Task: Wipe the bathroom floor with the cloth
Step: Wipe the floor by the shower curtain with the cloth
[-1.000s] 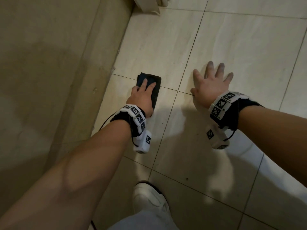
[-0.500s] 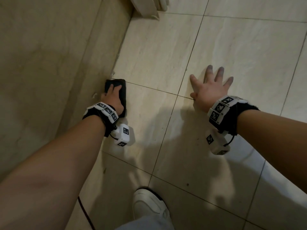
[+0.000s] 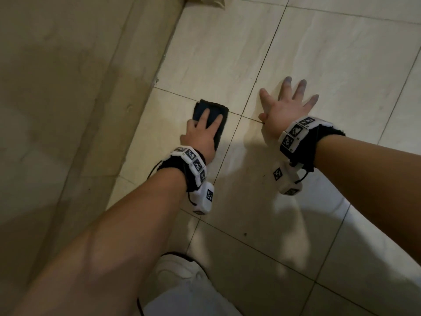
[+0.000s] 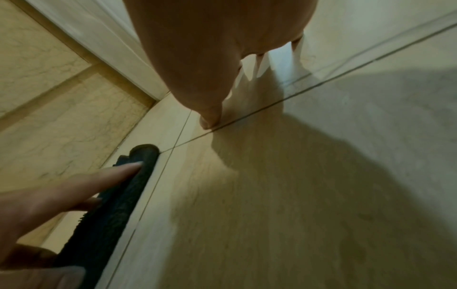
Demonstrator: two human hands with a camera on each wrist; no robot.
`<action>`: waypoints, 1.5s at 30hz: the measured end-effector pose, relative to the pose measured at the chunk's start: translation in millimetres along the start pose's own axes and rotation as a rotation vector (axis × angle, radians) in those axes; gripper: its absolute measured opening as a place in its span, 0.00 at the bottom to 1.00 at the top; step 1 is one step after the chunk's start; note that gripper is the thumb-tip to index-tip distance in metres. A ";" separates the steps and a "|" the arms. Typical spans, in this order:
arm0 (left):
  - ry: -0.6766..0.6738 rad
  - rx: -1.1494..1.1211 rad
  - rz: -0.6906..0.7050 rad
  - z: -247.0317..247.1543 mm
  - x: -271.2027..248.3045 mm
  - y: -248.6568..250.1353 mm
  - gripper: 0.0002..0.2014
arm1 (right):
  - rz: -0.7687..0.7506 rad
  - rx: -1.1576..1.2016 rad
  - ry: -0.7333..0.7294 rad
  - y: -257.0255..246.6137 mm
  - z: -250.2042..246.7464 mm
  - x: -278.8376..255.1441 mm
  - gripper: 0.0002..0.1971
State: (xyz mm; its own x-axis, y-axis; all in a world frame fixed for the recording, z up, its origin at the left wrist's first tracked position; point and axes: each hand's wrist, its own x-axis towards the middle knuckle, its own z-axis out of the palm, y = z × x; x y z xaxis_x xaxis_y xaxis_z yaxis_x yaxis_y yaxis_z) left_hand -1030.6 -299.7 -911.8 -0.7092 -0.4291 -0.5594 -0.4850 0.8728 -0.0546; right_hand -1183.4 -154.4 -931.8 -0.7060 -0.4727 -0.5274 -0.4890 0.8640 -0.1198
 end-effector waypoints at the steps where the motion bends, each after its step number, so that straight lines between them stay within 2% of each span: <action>1: 0.020 0.019 0.018 2.5 -2.8 9.1 0.45 | 0.001 0.000 -0.001 0.8 -0.4 -0.7 0.32; 8: -0.026 0.031 0.056 -3.4 -6.6 15.1 0.46 | -0.068 0.022 0.012 23.6 0.9 -18.6 0.35; 13: -0.003 0.017 0.078 1.8 -0.6 4.4 0.47 | -0.040 0.027 0.020 21.9 9.8 -30.0 0.35; 18: -0.039 -0.011 0.035 1.5 12.2 -40.4 0.47 | -0.035 0.005 0.064 19.9 9.3 -34.0 0.32; 22: -0.063 -0.021 -0.019 -1.0 24.6 -72.1 0.48 | -0.009 -0.011 0.032 4.4 10.0 -34.4 0.38; 25: -0.064 -0.027 -0.056 -5.2 32.3 -90.1 0.47 | -0.074 -0.060 0.087 -18.8 21.5 -36.7 0.41; 27: -0.064 -0.021 -0.095 -5.7 35.8 -107.7 0.47 | -0.101 -0.050 0.068 -30.5 27.1 -36.3 0.43; 33: -0.106 0.022 -0.186 2.1 32.8 -161.8 0.48 | -0.090 -0.052 0.034 -31.7 28.9 -34.2 0.46; 41: -0.115 0.002 -0.197 10.8 7.4 -164.5 0.48 | -0.079 -0.052 0.009 -31.7 29.7 -33.4 0.46; 45: -0.116 -0.017 -0.183 21.0 -17.3 -145.6 0.46 | -0.081 -0.057 -0.001 -32.0 28.0 -35.3 0.46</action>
State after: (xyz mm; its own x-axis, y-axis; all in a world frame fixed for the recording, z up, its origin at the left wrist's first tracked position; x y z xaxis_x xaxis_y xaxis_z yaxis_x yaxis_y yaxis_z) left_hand -937.0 -414.5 -911.6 -0.5458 -0.5493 -0.6328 -0.6093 0.7786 -0.1503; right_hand -1128.5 -160.5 -932.9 -0.6624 -0.5408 -0.5184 -0.5733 0.8114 -0.1139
